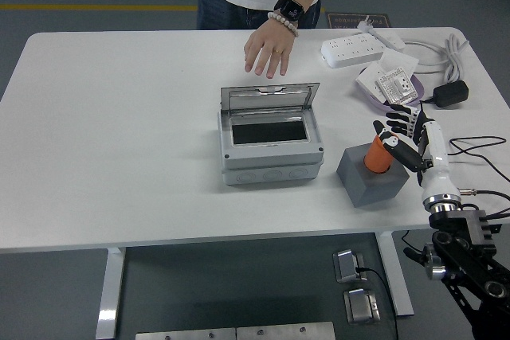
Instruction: Fetch the battery,place it into the box,close the lid of the box
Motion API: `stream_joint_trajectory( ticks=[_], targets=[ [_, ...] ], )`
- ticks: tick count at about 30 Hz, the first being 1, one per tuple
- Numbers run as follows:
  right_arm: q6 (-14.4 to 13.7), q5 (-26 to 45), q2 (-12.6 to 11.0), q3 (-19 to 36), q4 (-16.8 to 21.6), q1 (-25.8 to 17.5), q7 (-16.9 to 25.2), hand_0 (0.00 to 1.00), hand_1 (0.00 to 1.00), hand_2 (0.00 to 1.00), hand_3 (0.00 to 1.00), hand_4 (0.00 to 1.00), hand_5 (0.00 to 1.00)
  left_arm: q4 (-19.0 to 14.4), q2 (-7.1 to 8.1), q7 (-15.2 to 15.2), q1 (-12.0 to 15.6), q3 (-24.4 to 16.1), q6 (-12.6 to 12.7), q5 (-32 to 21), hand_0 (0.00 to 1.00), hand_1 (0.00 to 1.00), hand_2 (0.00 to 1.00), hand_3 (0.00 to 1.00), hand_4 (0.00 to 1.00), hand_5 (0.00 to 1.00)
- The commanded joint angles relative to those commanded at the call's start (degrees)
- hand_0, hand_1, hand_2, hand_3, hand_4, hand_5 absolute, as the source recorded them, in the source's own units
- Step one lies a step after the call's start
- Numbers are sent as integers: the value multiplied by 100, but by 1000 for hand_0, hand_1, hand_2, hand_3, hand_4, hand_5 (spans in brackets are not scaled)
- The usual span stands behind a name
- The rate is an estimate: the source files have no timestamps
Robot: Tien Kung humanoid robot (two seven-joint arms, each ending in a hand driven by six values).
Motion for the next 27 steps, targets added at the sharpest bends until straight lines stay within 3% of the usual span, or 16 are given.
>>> stream_joint_trajectory(
  ticks=[5, 6, 11, 12, 27],
  targets=[
    [9, 9, 5, -96, 9, 19, 1, 641, 633, 643, 670, 814, 257, 0, -3, 1, -1, 0, -3, 9, 396, 565, 511, 483, 2, 2],
    [10, 9, 7, -115, 13, 24, 0, 567, 625, 634, 665, 810, 254, 0, -4, 1, -1, -1, -5, 11, 396, 566, 511, 483, 2, 2],
    [10, 7, 7, -185, 24, 36, -7, 567, 625, 634, 665, 810, 254, 0, -14, 7, 1, -3, -8, 19, 396, 566, 511, 483, 2, 2],
    [9, 4, 7, -194, 29, 35, -10, 522, 611, 625, 658, 806, 257, 0, -15, 8, 2, -3, -8, 21, 396, 565, 510, 483, 2, 2],
    [35, -40, 20, -408, -80, 54, -62, 478, 581, 595, 648, 795, 257, 0, -28, -1, -23, 22, -13, 15, 396, 565, 510, 482, 2, 2]
  ],
)
